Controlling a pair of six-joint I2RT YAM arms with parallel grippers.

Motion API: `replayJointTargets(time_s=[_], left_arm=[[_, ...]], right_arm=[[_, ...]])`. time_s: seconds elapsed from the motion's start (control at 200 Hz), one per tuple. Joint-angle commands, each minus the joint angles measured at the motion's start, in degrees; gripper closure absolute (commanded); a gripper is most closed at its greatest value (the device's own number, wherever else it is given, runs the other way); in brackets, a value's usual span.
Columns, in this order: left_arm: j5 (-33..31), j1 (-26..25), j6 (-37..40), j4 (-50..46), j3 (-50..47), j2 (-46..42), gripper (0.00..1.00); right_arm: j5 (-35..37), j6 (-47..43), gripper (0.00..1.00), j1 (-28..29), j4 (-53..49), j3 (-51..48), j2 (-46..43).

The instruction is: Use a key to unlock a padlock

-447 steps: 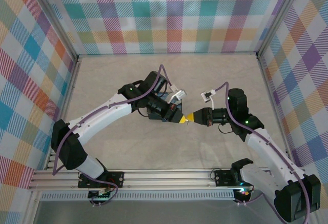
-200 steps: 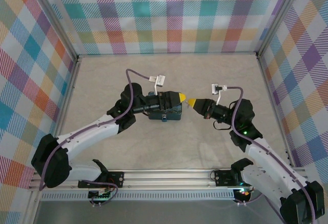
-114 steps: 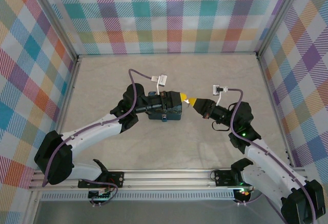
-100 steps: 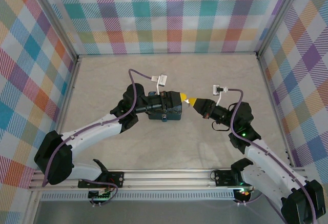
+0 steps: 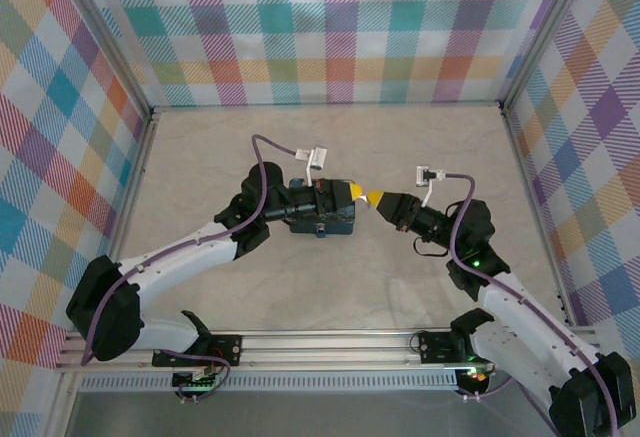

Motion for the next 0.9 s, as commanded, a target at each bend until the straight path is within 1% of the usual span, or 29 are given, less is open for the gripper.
replayJointTargets(time_s=[0.0, 0.035, 0.115, 0.215, 0.3, 0.46, 0.525, 0.65, 0.74, 0.845, 0.895], left_arm=[[-0.6, -0.74, 6.12, -9.32, 4.4, -2.74, 1.0], [-0.63, -0.81, 7.52, -11.97, 5.26, -2.92, 1.0], [0.24, -0.77, 10.14, -17.85, 7.15, -2.93, 1.0], [2.76, -0.81, 11.44, -20.3, 8.25, -2.6, 1.0], [4.32, -0.81, 11.54, -20.32, 8.64, -2.36, 1.0], [4.95, -0.75, 11.39, -19.82, 8.86, -1.86, 1.0], [4.99, -0.88, 11.16, -19.34, 8.77, -1.58, 1.0], [5.06, -0.95, 10.92, -18.81, 8.46, -1.36, 1.0], [5.32, -0.96, 10.85, -18.37, 8.29, -1.38, 1.0], [5.19, -1.0, 10.81, -18.3, 8.26, -1.21, 1.0], [5.09, -1.07, 10.84, -18.22, 8.18, -1.17, 1.0]], right_arm=[[2.63, -3.89, 0.57, -0.02, -9.55, 1.52, -2.72], [3.05, -5.36, 0.53, -0.07, -12.2, 2.15, -3.41], [3.27, -7.82, 0.49, -0.11, -16.19, 3.45, -5.0], [1.36, -9.57, 0.44, -0.19, -18.29, 4.6, -5.42], [-1.91, -9.63, 0.42, -0.19, -16.62, 4.97, -4.5], [-7.02, -8.54, 0.41, -0.2, -11.77, 5.27, -2.28], [-8.32, -8.15, 0.43, -0.12, -10.72, 5.61, -1.09], [-10.05, -7.54, 0.51, -0.02, -8.67, 5.52, 0.34], [-10.56, -7.52, 0.53, 0.06, -8.14, 5.54, 0.64], [-11.02, -7.44, 0.53, 0.06, -7.39, 5.56, 0.66], [-11.22, -7.44, 0.56, 0.15, -7.37, 5.7, 0.71]])
